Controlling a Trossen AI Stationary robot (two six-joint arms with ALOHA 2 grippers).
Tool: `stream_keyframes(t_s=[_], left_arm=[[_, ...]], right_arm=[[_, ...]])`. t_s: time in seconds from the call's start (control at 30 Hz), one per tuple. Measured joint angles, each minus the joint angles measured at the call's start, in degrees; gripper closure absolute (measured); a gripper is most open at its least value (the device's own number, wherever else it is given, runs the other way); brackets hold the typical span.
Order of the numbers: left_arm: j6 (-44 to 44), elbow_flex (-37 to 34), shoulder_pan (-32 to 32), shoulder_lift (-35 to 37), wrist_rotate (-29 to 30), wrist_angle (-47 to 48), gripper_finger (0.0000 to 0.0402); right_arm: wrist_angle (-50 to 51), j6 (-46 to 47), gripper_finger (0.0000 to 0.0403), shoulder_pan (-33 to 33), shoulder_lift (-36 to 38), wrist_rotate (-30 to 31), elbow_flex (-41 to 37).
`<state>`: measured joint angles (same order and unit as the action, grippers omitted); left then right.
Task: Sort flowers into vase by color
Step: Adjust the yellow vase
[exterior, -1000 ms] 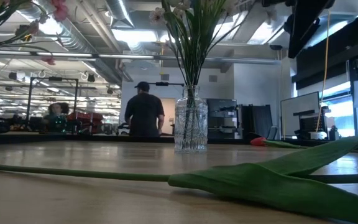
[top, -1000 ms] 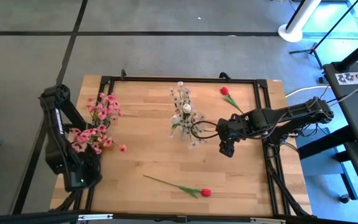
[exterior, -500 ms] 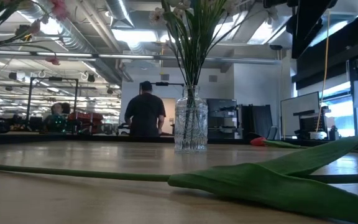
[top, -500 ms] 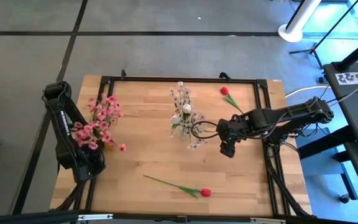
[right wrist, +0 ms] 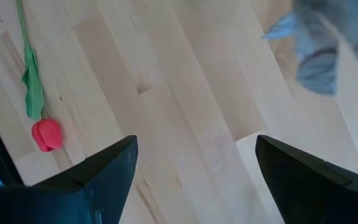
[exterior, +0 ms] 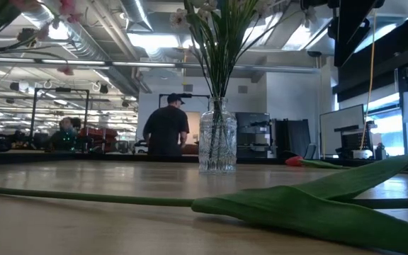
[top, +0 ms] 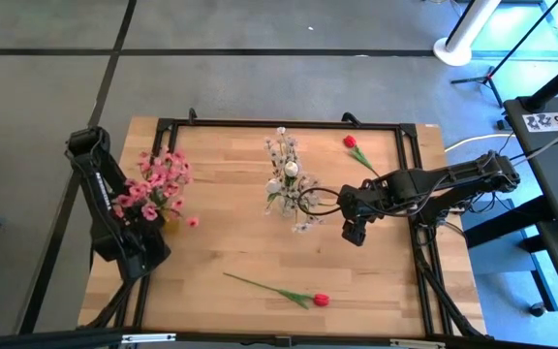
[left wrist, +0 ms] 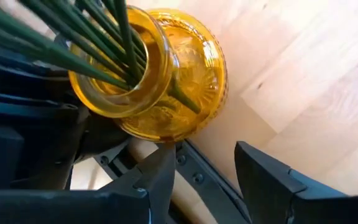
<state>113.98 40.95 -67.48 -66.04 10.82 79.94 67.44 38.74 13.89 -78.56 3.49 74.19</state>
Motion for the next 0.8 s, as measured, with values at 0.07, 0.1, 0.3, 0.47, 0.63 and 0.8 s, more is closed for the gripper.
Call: stream_keyframes(t_s=[0.07,0.1,0.3,0.47,0.63,0.8], left_arm=[[-0.01,0.0,0.87,-0.02,0.3,0.11,0.0241],[-0.01,0.0,1.21,-0.02,0.36,0.13,0.0241],[-0.38,0.07,2.56,-0.02,0.8,0.21,0.0241],[-2.73,0.41,4.41,-0.04,1.82,0.25,0.0241],[-8.52,0.8,7.42,-0.18,4.18,-2.36,0.0241],[-14.5,0.94,11.02,-0.87,4.29,-2.47,0.0241]], right_arm=[[-0.02,0.0,0.0077,0.0,0.0,0.02,0.0],[-0.02,-0.01,0.0077,0.0,0.0,0.04,0.0],[0.0,-0.02,0.0077,-0.02,0.0,0.13,0.0],[0.05,-0.02,0.0077,-0.02,-0.02,0.13,0.0],[0.18,-0.02,0.0077,-0.02,-0.02,0.13,0.0],[0.23,-0.05,0.0077,-0.02,-0.02,0.13,0.0]])
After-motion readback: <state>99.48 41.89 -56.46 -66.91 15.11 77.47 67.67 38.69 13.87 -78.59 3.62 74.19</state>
